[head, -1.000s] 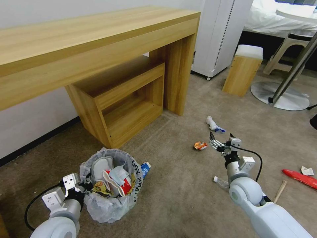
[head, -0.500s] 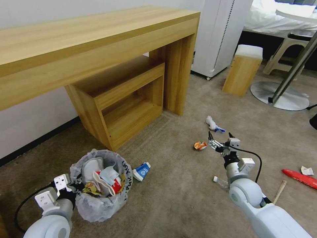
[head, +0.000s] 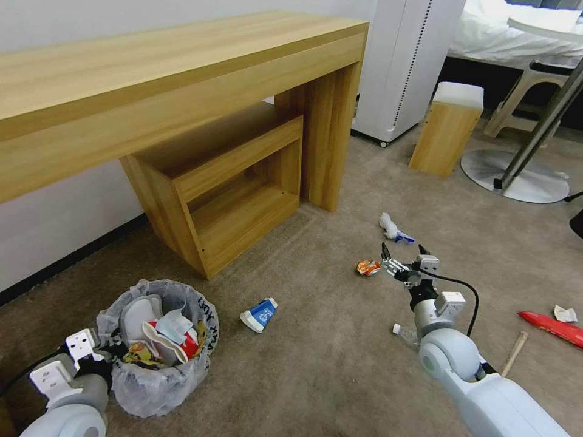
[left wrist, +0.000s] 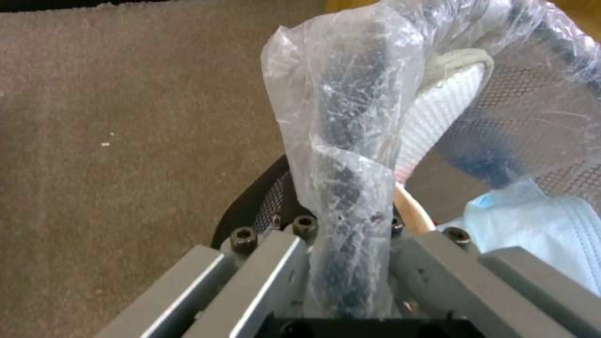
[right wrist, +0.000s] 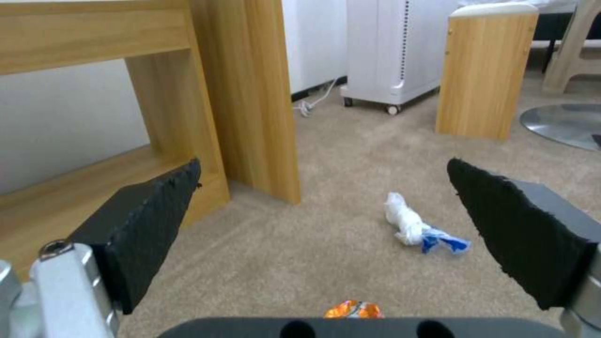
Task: Pick up the trash bin and place the garbage on the floor into it.
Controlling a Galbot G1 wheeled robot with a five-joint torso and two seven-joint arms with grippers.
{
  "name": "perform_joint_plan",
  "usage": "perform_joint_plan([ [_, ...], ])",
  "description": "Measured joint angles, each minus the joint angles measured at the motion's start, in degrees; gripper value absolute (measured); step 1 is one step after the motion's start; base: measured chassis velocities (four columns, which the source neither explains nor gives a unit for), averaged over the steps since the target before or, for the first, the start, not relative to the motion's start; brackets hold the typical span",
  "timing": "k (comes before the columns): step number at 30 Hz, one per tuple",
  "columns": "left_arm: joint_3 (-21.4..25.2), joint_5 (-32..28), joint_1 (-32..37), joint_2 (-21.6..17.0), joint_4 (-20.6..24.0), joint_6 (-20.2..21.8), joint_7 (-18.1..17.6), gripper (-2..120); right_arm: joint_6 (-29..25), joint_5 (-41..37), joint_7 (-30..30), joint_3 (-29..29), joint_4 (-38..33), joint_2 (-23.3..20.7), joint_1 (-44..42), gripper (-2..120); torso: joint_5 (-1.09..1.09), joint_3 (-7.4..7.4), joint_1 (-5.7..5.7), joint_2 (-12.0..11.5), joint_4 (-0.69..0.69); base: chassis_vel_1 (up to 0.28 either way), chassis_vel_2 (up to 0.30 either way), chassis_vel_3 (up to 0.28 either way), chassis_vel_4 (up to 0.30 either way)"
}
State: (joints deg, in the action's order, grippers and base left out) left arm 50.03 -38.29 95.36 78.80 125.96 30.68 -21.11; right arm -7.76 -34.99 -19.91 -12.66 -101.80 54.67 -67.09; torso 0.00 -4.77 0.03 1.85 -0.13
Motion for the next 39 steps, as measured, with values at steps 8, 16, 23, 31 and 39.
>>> perform_joint_plan([
  [8, -0.1, 0.1, -0.2, 0.3, -0.1, 0.3, -0.1, 1, 1.0, -0.6, -0.1, 0.8, 0.3, 0.1, 0.5, 100, -0.01, 0.00, 0.00, 0.0, 0.00, 0.000, 0.000, 0.000, 0.000],
  [16, -0.5, 0.5, -0.1, 0.9, -0.3, 0.2, 0.0, 1, 5.3, -8.5, -3.9, 6.8, 3.2, 3.2, 5.6, 100, -0.01, 0.00, 0.00, 0.0, 0.00, 0.000, 0.000, 0.000, 0.000],
  [23, -0.7, 1.3, 0.1, 1.6, -0.2, 0.0, 0.1, 1, 12.3, -23.1, -10.9, 13.1, 8.4, 12.8, 13.9, 100, -0.02, -0.01, 0.00, 0.0, 0.01, 0.000, 0.000, 0.000, 0.000],
  [31, -1.8, 2.9, -0.5, 3.1, -0.7, -0.4, 0.2, 1, 15.4, -34.6, -15.3, 16.5, 15.1, 21.5, 20.5, 100, -0.02, -0.01, 0.00, 0.0, 0.01, 0.000, 0.000, 0.000, 0.000],
  [39, -2.1, 3.8, -0.5, 4.1, -1.1, -1.1, 0.3, 1, 15.9, -39.3, -17.6, 17.0, 22.5, 27.0, 23.9, 100, -0.01, -0.01, 0.00, 0.0, 0.00, 0.000, 0.000, 0.000, 0.000],
])
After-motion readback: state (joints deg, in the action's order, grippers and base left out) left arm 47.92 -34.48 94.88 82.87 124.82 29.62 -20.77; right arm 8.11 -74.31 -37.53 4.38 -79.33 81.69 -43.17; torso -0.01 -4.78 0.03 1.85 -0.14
